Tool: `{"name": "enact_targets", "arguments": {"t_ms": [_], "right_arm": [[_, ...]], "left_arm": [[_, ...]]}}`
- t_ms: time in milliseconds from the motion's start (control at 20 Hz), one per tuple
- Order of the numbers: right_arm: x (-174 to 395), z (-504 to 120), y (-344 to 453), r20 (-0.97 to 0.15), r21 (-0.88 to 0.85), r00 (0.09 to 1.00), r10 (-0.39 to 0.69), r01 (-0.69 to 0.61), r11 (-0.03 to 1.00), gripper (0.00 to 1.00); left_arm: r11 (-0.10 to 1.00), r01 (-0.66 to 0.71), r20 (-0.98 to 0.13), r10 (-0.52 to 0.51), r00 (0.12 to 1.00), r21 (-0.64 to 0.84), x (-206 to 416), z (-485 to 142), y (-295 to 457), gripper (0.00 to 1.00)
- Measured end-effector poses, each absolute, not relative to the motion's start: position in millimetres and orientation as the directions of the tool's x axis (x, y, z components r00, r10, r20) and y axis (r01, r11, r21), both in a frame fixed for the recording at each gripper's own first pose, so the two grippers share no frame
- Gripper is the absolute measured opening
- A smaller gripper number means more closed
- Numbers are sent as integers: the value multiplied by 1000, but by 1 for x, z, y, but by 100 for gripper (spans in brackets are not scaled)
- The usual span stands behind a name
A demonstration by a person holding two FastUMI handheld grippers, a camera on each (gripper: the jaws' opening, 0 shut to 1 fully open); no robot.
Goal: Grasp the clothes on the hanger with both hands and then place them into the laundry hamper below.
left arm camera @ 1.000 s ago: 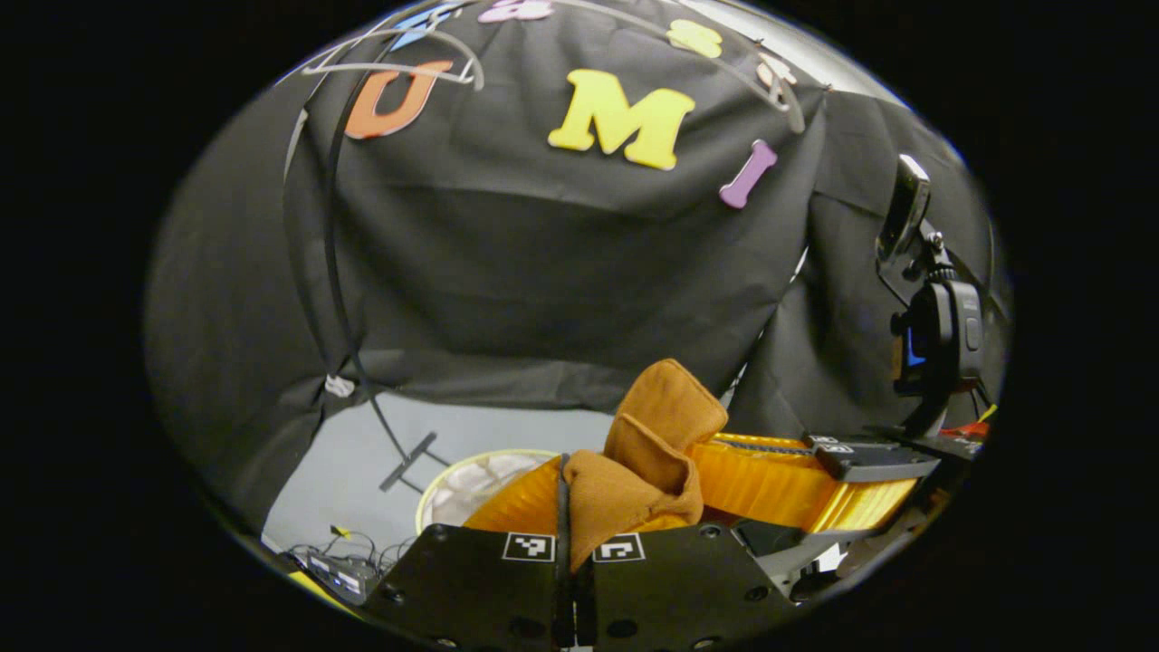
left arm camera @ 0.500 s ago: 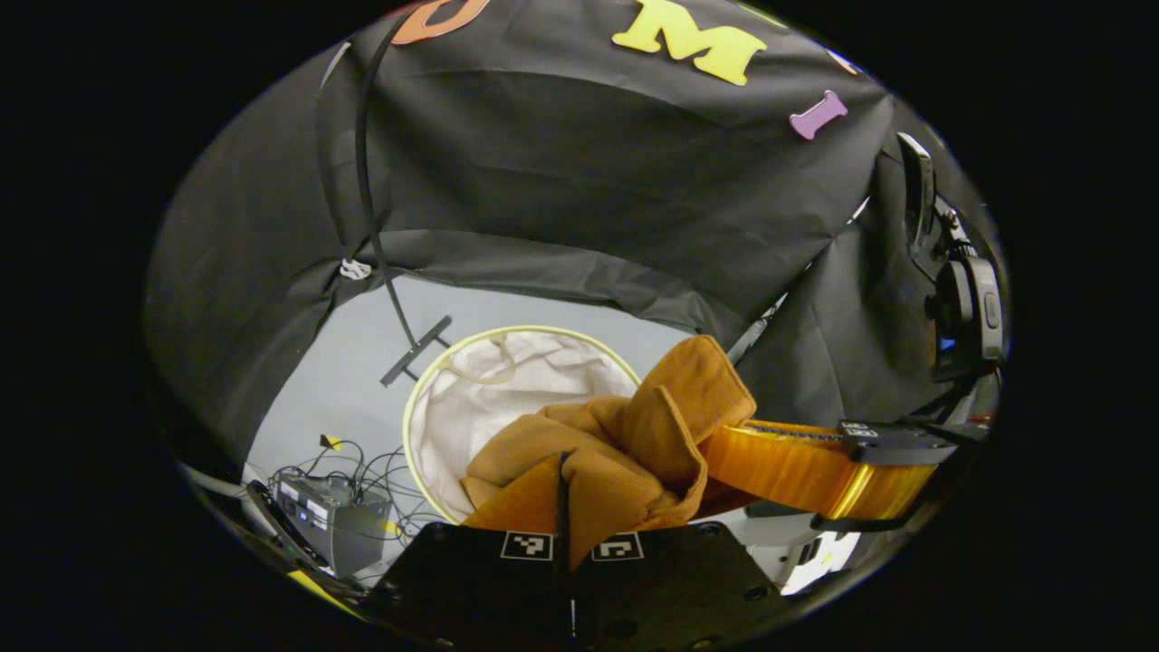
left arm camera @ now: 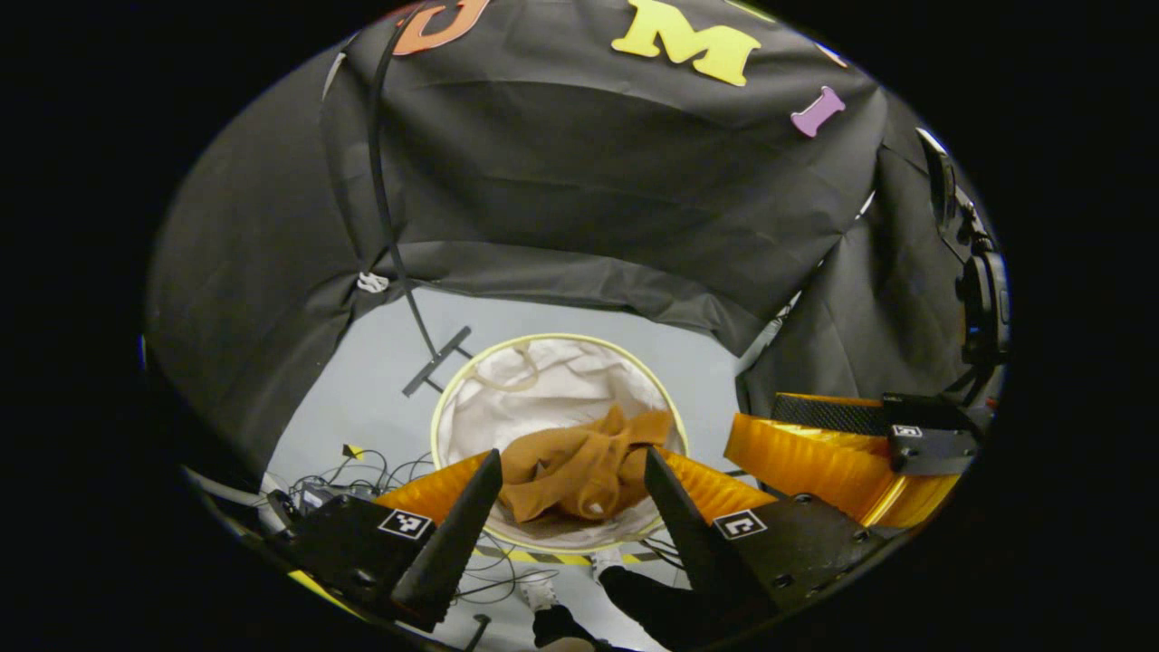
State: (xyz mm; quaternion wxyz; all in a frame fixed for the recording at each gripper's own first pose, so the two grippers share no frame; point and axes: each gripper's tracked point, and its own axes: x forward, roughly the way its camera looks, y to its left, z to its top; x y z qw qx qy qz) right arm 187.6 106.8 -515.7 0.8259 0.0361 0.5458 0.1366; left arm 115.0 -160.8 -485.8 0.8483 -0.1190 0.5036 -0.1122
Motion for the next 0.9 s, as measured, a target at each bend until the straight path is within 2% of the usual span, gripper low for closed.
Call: {"name": "enact_targets", "arguments": {"t_ms": [50,250,400,450,650,750,850,900], "right_arm": [[185,-520,104,-892,202,371,260,-187,961,81],[191,-513,104,-865,191,429,262,-203,960,83],[202,-470,103,-822,151,513,246,-221,964,81],[202,-450,103,-801,140,546,245,-227,964,81],[199,-369,109,-684,117,680,264,-254,960,84],[194,-320,112,-605,99,753,260,-252,963,81],[183,-266,110,-511,88,826,237,-224,971,84],[176,-240,113,-462,86,856,234,-219,972,88]], "left_arm": [[948,69,-823,-306,479,-312,114,-482,-159,97],[954,93,-808,-291,513,-284,115,-462,-150,97],[961,110,-770,-271,578,-255,121,-429,-139,100],[964,115,-746,-260,614,-241,125,-410,-132,97],[962,158,-600,-264,756,-224,135,-311,-112,97],[964,181,-504,-257,825,-196,133,-257,-95,100],[963,203,-421,-260,869,-176,127,-210,-78,97],[961,217,-366,-266,892,-168,124,-182,-74,92]]}}
